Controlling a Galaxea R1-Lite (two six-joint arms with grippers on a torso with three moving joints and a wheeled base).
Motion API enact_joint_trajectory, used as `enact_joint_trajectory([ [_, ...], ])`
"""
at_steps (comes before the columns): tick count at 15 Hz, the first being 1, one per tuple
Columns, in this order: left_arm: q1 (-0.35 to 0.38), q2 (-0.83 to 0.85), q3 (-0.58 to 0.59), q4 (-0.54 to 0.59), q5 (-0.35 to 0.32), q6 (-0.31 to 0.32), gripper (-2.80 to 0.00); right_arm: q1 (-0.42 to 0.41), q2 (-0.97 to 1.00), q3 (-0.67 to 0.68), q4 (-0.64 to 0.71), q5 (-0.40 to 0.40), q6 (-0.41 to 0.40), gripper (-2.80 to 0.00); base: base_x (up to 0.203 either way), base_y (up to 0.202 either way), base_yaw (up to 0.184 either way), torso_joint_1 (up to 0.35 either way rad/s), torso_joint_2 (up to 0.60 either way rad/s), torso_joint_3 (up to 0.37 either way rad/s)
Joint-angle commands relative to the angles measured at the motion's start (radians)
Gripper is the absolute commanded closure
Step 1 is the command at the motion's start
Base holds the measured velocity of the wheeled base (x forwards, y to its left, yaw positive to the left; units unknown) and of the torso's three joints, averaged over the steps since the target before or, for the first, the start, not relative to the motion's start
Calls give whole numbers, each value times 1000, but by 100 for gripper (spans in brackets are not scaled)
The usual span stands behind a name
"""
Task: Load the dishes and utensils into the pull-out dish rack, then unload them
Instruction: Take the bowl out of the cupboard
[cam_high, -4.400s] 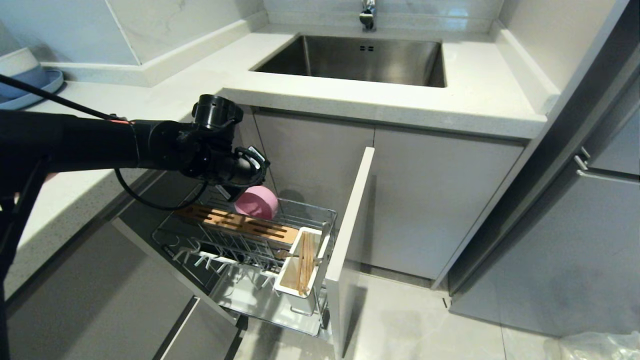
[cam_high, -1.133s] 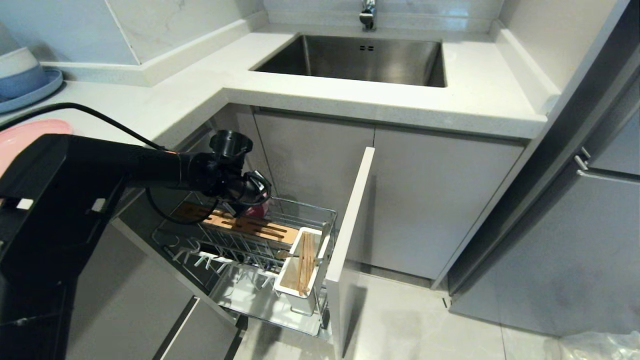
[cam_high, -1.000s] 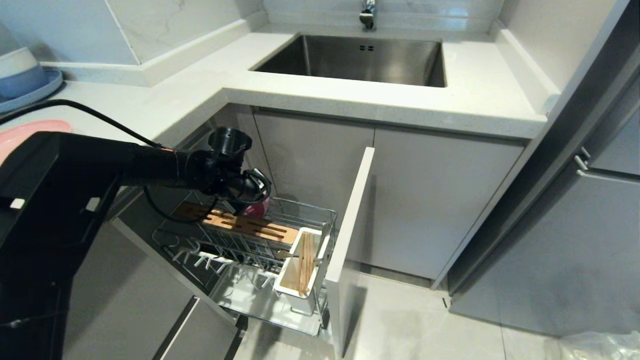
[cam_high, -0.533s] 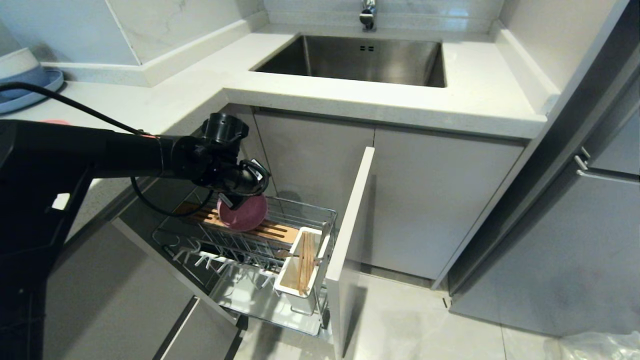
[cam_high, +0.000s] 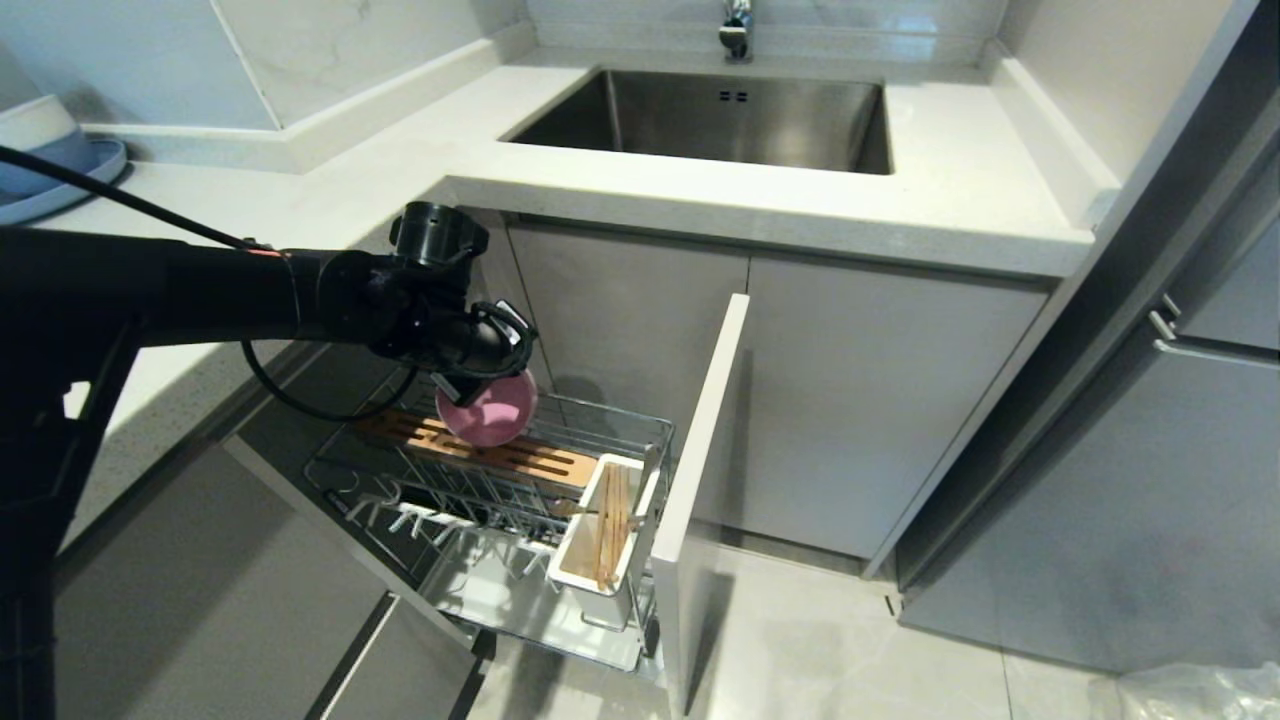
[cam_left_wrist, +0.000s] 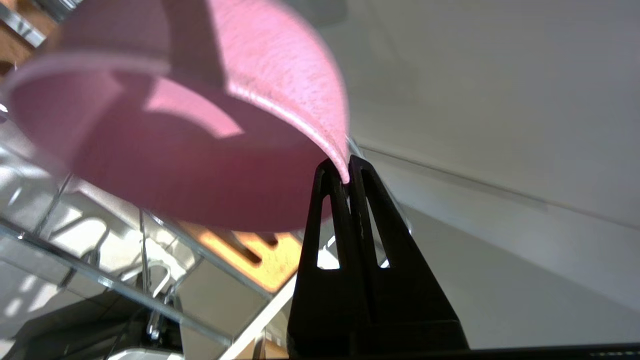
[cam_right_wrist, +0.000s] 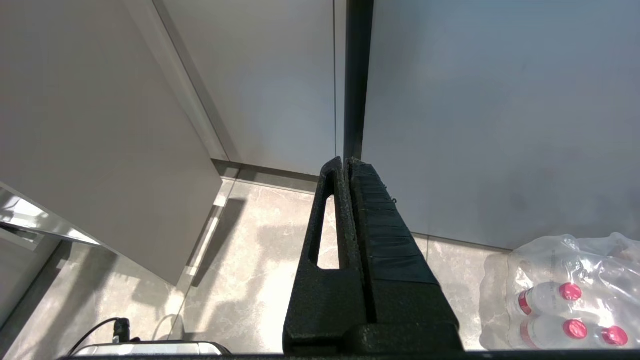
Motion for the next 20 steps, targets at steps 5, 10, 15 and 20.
enact_joint_trajectory([
  [5,-19,-43,0,21,0,-16,0,0,0,2,0,0,0,0,0,0,0,0,0,0],
  [10,-48,-90,6,54,0,-26,0,0,0,2,0,0,0,0,0,0,0,0,0,0],
  [15,-80,-179,19,93,-1,-30,0,0,0,2,0,0,0,0,0,0,0,0,0,0],
  [20,-115,-318,49,121,2,-27,0,0,0,2,0,0,0,0,0,0,0,0,0,0],
])
